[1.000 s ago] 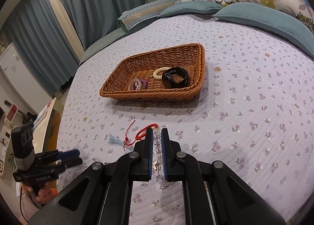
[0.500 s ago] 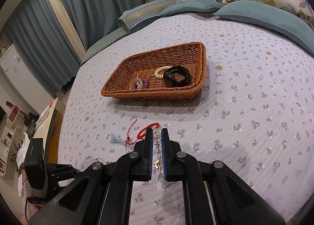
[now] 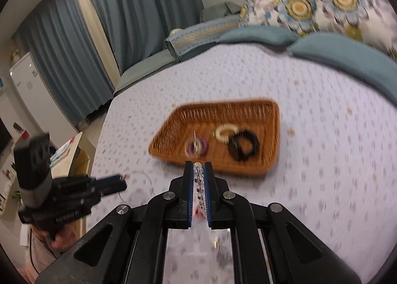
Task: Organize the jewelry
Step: 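Lower both held items into the basket and open both tools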
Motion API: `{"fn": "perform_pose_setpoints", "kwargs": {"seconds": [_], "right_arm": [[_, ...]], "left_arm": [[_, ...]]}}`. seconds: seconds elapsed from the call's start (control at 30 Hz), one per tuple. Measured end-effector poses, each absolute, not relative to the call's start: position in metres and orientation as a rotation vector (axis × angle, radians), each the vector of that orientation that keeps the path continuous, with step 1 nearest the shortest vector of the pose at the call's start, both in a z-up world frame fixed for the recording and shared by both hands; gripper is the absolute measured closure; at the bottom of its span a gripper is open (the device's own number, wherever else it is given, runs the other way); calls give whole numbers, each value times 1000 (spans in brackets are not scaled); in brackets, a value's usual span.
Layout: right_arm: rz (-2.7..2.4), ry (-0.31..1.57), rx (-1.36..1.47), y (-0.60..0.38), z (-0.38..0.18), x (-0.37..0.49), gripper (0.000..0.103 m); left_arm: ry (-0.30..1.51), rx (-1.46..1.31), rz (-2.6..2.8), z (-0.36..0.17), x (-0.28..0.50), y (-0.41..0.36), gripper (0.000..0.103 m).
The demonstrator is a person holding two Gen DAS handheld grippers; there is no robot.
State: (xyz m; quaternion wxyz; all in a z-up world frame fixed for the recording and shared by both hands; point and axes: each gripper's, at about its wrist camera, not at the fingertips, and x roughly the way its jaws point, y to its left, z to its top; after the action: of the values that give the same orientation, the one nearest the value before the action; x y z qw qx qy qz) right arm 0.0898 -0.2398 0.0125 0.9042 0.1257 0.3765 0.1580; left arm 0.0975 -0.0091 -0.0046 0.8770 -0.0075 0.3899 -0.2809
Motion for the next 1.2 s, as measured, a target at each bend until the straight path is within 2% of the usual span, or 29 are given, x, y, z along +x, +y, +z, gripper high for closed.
{"fn": "perform_pose_setpoints", "kwargs": {"seconds": [0.17, 0.37, 0.6, 0.8, 0.83, 0.87, 0.9, 0.93, 1.0, 1.13, 1.2], "right_arm": [[316, 769, 231, -221, 16, 146, 92], [306, 848, 220, -201, -19, 215, 92], [290, 950, 211, -190, -69, 244, 92], [274, 979, 236, -198, -82, 245, 89], [269, 976, 233, -199, -81, 244, 82], [266, 972, 229, -200, -79, 242, 66], [266, 963, 229, -201, -77, 240, 60], [263, 952, 226, -201, -74, 238, 56], [254, 940, 210, -201, -66, 231, 56], [252, 937, 184, -201, -51, 212, 56], [230, 909, 171, -202, -39, 193, 52]], "left_arm": [[776, -109, -594, 10, 167, -12, 92], [796, -179, -551, -20, 237, -14, 92], [883, -221, -520, -68, 272, -15, 92], [890, -219, -505, -72, 270, -12, 91], [884, -212, -510, -70, 268, -13, 90], [875, -200, -512, -68, 264, -15, 87], [872, -195, -512, -66, 262, -14, 77], [866, -187, -512, -63, 257, -14, 62], [847, -168, -504, -58, 250, -16, 53], [815, -120, -499, -38, 227, -18, 53], [791, -99, -502, -25, 207, -15, 53]]}}
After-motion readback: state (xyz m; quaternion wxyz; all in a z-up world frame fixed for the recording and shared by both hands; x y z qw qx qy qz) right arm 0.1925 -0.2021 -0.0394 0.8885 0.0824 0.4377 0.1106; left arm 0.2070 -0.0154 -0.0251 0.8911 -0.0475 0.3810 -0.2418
